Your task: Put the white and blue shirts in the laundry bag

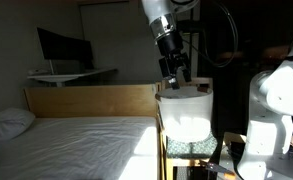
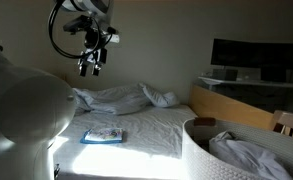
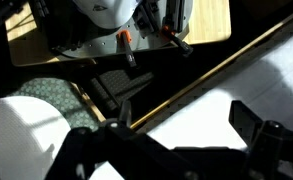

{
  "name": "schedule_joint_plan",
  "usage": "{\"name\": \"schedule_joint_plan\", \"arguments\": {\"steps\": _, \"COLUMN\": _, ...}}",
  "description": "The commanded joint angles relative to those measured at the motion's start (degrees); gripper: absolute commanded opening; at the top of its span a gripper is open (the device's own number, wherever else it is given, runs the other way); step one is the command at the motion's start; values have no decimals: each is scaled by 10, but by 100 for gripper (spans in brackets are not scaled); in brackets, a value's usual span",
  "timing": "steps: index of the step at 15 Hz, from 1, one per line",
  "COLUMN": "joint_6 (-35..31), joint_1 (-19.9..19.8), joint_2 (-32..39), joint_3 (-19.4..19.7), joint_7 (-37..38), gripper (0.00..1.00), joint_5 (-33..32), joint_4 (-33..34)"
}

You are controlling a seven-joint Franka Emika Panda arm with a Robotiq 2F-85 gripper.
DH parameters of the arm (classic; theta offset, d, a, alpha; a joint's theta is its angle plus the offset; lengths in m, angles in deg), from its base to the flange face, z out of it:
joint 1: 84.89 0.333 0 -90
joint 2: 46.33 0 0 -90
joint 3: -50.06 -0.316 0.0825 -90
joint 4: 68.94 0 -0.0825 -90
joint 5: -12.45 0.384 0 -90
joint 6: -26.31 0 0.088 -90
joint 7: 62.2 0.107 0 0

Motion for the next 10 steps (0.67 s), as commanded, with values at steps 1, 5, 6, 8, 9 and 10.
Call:
{"name": "schedule_joint_plan", "arguments": {"steps": 1, "joint_6": 1, "joint_1": 0, "joint_2": 0, "joint_3": 0, "joint_7": -1, "gripper": 100, "joint_5": 0, "joint_4": 1}}
{"name": "schedule_joint_plan", "arguments": {"steps": 5, "joint_6": 21, "joint_1": -2, "joint_2": 3, "joint_3": -2, "joint_7": 10, "gripper": 100, "joint_5": -5, "joint_4": 6}}
{"name": "schedule_joint_plan", "arguments": {"steps": 6, "joint_6": 40, "joint_1": -1, "joint_2": 7, "joint_3": 0, "joint_7": 10, "gripper": 100, "joint_5": 0, "joint_4": 10}}
{"name": "schedule_joint_plan", "arguments": {"steps": 8, "joint_6": 58, "joint_1": -3, "joint_2": 7, "joint_3": 1, "joint_7": 21, "gripper": 100, "joint_5": 9, "joint_4": 10}}
{"name": "schedule_joint_plan", "arguments": {"steps": 9, "joint_6": 64, "joint_1": -5, "joint_2": 6, "joint_3": 0, "joint_7": 27, "gripper": 100, "joint_5": 13, "joint_4": 10}}
{"name": "schedule_joint_plan", "arguments": {"steps": 10, "joint_6": 69, "joint_1": -5, "joint_2": 6, "joint_3": -1, "joint_7": 30, "gripper": 100, "joint_5": 14, "joint_4": 9}}
